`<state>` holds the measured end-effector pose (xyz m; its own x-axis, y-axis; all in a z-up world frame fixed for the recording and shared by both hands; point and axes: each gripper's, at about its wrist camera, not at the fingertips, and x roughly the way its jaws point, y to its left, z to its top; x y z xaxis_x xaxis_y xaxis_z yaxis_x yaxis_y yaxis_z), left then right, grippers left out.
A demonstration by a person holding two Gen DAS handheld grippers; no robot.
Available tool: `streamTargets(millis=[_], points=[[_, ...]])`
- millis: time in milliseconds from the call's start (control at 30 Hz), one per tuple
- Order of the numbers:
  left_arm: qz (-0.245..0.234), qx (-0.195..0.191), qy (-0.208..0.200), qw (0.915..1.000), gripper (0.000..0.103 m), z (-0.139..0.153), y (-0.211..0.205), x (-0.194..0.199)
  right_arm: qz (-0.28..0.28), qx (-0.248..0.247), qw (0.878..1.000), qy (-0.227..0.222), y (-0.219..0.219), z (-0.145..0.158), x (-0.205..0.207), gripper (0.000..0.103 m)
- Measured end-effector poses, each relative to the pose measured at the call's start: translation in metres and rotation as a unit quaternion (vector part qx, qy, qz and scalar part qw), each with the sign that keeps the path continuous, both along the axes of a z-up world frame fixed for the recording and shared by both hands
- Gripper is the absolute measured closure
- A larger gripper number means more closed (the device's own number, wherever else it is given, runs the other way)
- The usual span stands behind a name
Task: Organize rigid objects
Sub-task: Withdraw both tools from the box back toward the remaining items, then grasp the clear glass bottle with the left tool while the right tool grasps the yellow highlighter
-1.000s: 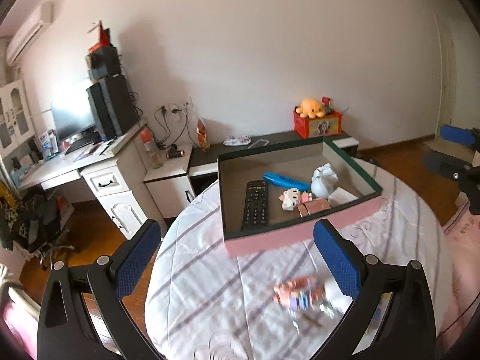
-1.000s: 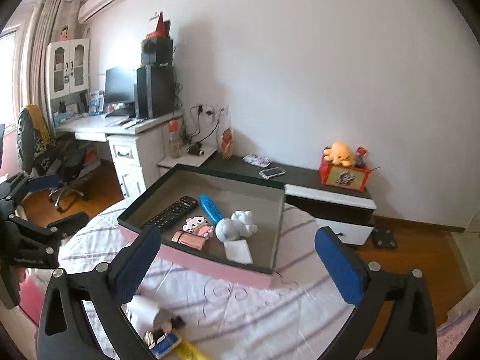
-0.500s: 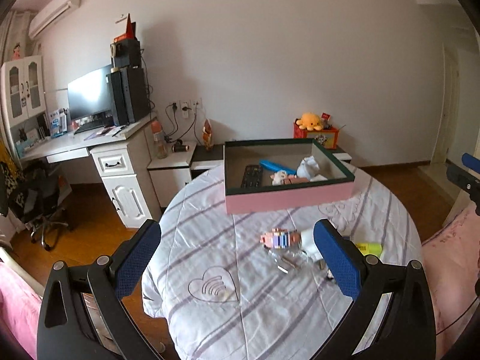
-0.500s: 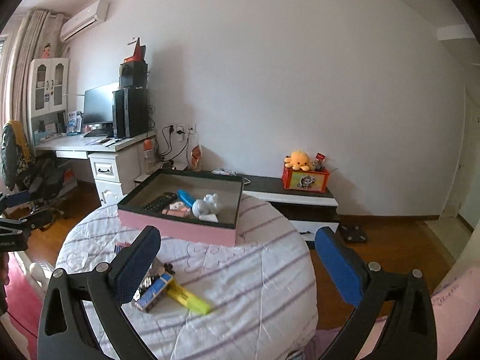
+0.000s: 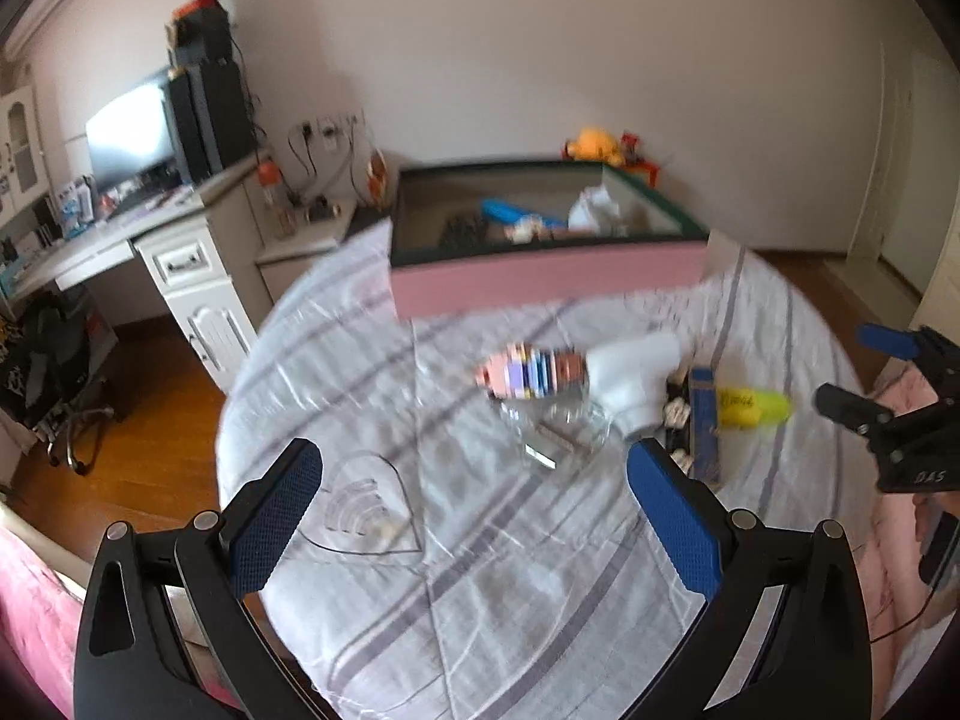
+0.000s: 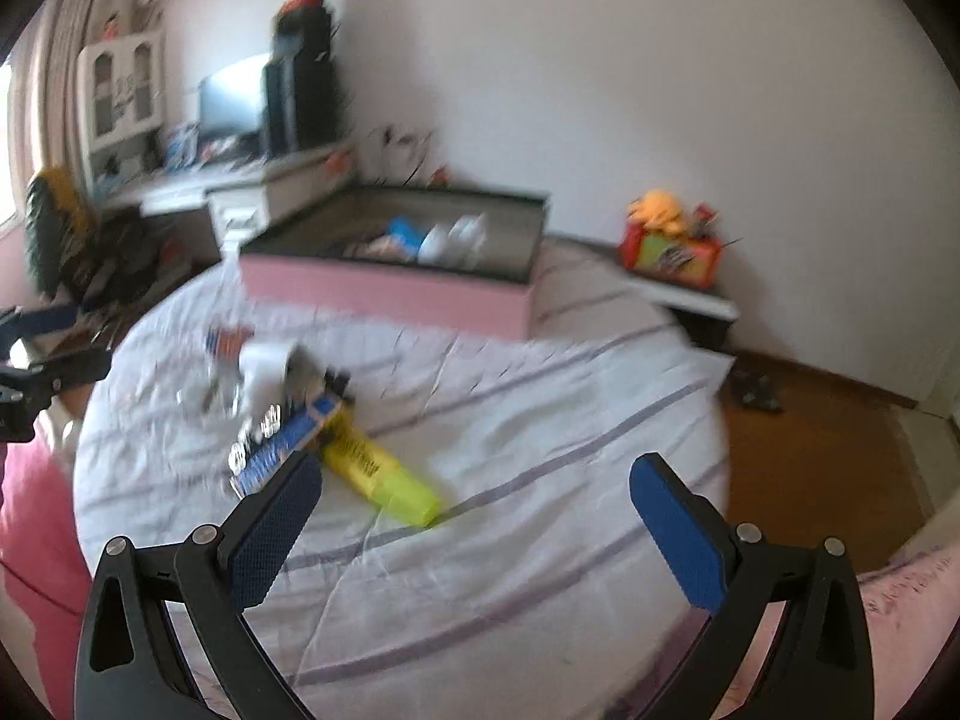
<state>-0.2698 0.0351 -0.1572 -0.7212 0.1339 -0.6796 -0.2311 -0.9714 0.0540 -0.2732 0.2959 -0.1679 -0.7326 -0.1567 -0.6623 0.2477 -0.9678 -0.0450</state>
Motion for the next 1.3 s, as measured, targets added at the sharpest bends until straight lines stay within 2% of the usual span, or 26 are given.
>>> streamTargets(millis=[200, 267, 400, 500, 533, 567, 733, 867, 933, 1100, 1300], points=[[-0.004, -0.005, -0.039, 0.9992, 0.000, -0.030, 0.012, -0.018, 0.054, 0.032, 0.997, -0.035, -0.018, -0.028, -0.021, 0.011], [-0.005, -0.005, -0.047, 0.9989, 0.000, -0.035, 0.016, -0.022, 0.073, 0.029, 0.995, -0.055, -0.021, -0.036, -0.027, 0.031], [-0.011, -0.004, -0.061, 0.9981, 0.000, -0.044, 0.025, -0.034, 0.096, 0.018, 0.993, -0.058, -0.024, -0.037, -0.028, 0.047], [-0.012, -0.001, -0.069, 0.9975, 0.000, -0.049, 0.030, -0.042, 0.080, 0.011, 0.995, -0.059, -0.016, -0.036, -0.025, 0.064], [-0.011, -0.001, -0.071, 0.9974, 0.000, -0.051, 0.031, -0.045, 0.067, 0.009, 0.996, -0.056, -0.011, -0.035, -0.023, 0.075], [-0.007, -0.004, -0.078, 0.9970, 0.000, -0.054, 0.033, -0.049, 0.051, 0.012, 0.997, -0.055, -0.007, -0.034, -0.022, 0.078], [-0.004, 0.004, -0.085, 0.9963, 0.000, -0.063, 0.036, -0.060, -0.010, -0.006, 0.998, -0.055, 0.015, -0.033, -0.014, 0.078], [0.017, 0.012, -0.082, 0.9964, 0.001, -0.065, 0.031, -0.065, -0.026, -0.022, 0.998, -0.050, 0.016, -0.034, -0.014, 0.078], [0.019, 0.026, -0.075, 0.9967, 0.007, -0.063, 0.025, -0.063, -0.030, -0.021, 0.998, -0.048, 0.014, -0.034, -0.017, 0.078], [0.012, 0.016, -0.064, 0.9977, 0.040, -0.061, 0.010, -0.052, -0.037, -0.031, 0.998, -0.050, 0.015, -0.034, -0.024, 0.077], [0.010, 0.016, -0.067, 0.9975, 0.044, -0.059, -0.013, -0.037, -0.039, -0.030, 0.998, -0.049, 0.012, -0.034, -0.032, 0.076]])
